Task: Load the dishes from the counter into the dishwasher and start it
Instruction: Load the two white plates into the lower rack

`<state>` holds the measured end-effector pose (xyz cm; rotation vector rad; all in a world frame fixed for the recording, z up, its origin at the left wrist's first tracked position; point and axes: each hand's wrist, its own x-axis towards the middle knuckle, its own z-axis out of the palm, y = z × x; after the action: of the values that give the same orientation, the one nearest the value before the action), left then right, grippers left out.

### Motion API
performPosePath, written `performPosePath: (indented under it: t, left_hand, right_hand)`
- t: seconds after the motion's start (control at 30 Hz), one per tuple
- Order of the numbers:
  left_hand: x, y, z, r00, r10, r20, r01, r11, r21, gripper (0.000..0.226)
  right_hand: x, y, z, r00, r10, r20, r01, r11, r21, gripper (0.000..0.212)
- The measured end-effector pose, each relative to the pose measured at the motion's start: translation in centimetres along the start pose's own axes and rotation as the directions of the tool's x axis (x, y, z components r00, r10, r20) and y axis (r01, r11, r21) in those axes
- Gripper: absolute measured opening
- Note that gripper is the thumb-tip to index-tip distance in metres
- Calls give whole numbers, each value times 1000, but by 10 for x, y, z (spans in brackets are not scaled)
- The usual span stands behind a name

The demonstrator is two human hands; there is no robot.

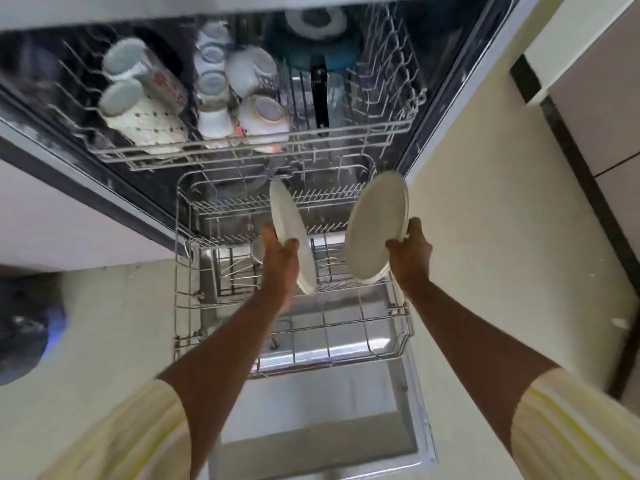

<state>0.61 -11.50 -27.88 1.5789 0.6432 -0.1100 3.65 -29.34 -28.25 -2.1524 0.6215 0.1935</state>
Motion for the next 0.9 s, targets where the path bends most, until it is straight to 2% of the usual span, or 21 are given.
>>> performPosePath:
  t: [0.1,0.23,0.47,0.63,0.8,0.9]
  left_hand:
    - [33,-3,11,1000,27,-11,-27,999,17,31]
    - [54,-1,27,1000,27,-9,-28,999,-39,35]
    - [74,-6,46,999,20,-42,-24,995,-98,40]
    - [82,-14,56,997,16,-69,-20,997,-70,35]
    - [90,-16,63,994,33,-104,-37,999,-38,36]
    - [93,-15,65,991,28,-127,-34,999,-42,42]
  right_hand:
    - [30,-9,14,999,-46,10,46,999,-18,22]
    - [53,-20,31,997,-81,4,81,997,-5,40]
    - [81,-32,47,990,-143,12,144,987,-74,46]
    - [95,-33,60,984,-176,10,176,978,-112,61]
    - [99,-31,69,990,-119,-77,109,987,-118,55]
    - [101,-30,76,986,-153,-71,146,984,-100,58]
